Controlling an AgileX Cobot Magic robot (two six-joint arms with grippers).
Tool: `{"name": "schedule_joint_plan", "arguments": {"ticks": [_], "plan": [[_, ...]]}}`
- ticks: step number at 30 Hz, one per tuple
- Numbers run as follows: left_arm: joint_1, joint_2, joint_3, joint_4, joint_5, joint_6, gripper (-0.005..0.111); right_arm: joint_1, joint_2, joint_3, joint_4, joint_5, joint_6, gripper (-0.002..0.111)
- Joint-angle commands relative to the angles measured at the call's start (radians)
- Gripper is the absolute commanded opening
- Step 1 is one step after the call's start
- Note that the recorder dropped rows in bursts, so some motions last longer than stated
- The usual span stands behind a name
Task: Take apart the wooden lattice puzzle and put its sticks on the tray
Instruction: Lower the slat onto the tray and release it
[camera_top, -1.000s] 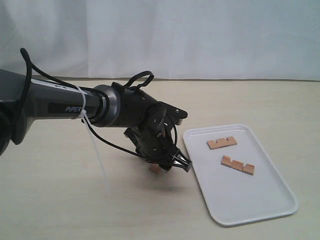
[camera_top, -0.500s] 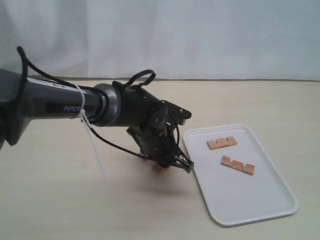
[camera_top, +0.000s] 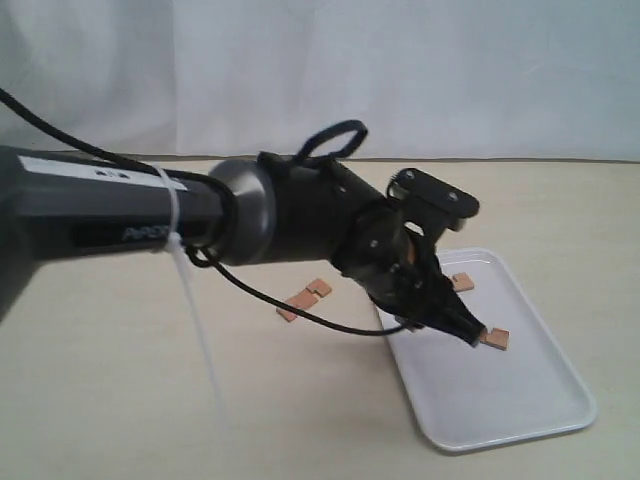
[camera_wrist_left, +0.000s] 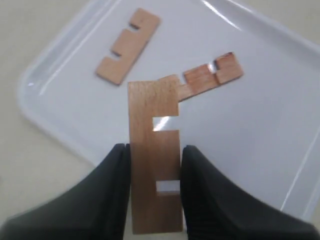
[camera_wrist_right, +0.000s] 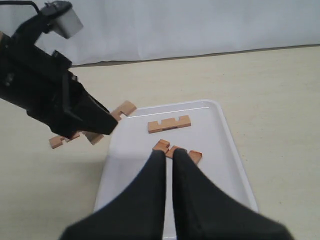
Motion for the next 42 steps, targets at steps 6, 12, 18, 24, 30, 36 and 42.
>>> {"name": "schedule_joint_plan", "arguments": {"ticks": [6,12,18,24,30,36,42], "plan": [[-0.097,0.195,-0.208,-0.037,0.016,0.025,0.0,0.0,-0.004,0.002,-0.003,0.002,0.002,0.005],[-0.1,0.246,-0.246,-0.048,-0.028,0.025,0.0,0.0,-0.004,0.002,-0.003,0.002,0.002,0.005],[-0.1,0.247,-0.246,-0.03,-0.053,0.025,0.013,0.0,-0.004,0.002,-0.003,0.002,0.002,0.005],[-0.1,0.247,-0.246,-0.025,-0.034,0.025,0.042,0.0,-0.004,0.002,-0.003,0.002,0.002,0.005],[-0.1,0.217,-0.246,-0.025,0.018,0.025,0.05,0.0,-0.004,0.002,-0.003,0.002,0.002,0.005],[-0.084,0.109,-0.246,0.096,0.151,0.025,0.05,0.0,-0.004,0.002,-0.003,0.002,0.002,0.005],[0.043,0.061,-0.246,0.124,0.334,-0.023,0.05,0.0,-0.004,0.002,-0.003,0.002,0.002,0.005]]}}
